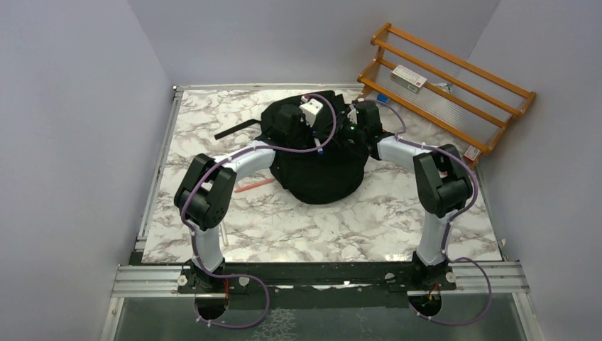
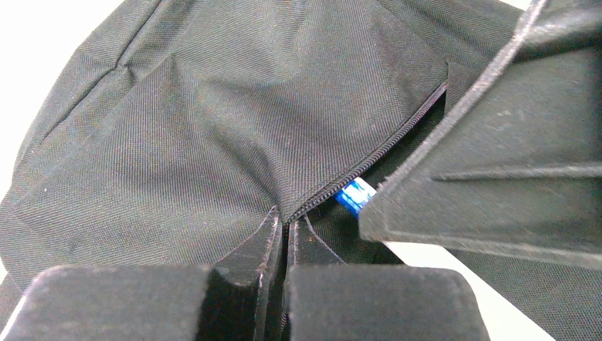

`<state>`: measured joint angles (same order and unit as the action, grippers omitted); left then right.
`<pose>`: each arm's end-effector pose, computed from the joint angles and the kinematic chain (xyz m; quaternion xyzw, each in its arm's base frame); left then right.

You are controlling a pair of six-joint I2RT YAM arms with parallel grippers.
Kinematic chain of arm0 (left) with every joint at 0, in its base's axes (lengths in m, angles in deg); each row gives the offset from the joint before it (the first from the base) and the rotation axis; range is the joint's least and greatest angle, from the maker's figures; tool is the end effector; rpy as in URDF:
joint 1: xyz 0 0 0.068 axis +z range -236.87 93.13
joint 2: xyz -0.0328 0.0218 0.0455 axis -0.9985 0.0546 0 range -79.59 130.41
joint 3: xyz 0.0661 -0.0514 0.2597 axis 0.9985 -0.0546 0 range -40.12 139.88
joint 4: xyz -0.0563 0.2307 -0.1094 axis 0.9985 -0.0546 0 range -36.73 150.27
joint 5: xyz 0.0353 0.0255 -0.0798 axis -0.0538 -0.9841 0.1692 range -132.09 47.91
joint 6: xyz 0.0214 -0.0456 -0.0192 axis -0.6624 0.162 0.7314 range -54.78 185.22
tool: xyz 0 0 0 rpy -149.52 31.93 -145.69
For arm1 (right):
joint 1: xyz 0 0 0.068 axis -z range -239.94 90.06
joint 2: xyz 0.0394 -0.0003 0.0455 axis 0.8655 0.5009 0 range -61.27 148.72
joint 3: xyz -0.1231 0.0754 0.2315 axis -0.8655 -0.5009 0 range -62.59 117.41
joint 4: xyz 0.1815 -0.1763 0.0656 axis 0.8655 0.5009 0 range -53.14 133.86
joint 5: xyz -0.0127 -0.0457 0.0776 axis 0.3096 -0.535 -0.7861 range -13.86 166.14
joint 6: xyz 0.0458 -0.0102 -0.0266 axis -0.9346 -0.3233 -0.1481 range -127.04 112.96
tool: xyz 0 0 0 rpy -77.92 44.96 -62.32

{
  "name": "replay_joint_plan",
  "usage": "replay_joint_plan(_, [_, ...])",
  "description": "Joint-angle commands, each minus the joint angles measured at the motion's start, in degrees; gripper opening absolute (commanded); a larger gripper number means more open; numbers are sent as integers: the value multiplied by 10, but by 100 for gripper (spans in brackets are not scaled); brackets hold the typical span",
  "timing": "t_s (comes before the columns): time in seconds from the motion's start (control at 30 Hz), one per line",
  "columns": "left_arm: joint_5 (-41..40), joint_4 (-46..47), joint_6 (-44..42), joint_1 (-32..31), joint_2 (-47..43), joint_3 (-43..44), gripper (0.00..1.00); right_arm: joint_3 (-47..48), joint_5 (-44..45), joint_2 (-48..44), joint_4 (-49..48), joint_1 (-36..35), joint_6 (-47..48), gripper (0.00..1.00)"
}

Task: Pack the student bag
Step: Place the stationery in the student bag.

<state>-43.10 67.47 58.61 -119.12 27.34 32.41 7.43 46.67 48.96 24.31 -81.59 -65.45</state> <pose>0.3644 -0.2291 0.2271 0.2797 0.8064 -0.1082 0.5096 0.3932 0.1750 0.2001 0.1360 0.8268 0.4886 0.2433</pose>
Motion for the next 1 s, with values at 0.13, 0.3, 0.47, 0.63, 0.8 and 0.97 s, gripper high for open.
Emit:
replay_joint_plan(0.13, [48,20,13,-3,-30,15,0,-9,140,12,-74,-25,-57,1])
replay_joint_plan(0.3, [48,19,13,-4,-34,15,0,-6,231,16,-86,-51,-72,1])
replay_joint_plan(0.47, [54,15,11,-3,-37,16,0,-16,313,30,-124,-83,-98,1])
replay_joint_plan(0.63, [54,12,9,-4,-41,16,0,-11,390,49,-149,-102,-127,1])
replay_joint_plan(0.8, [58,9,8,-3,-43,17,0,19,422,81,-122,-103,-194,1])
replay_joint_plan(0.97, [62,9,6,-4,-45,17,0,69,470,109,-63,-105,-233,1])
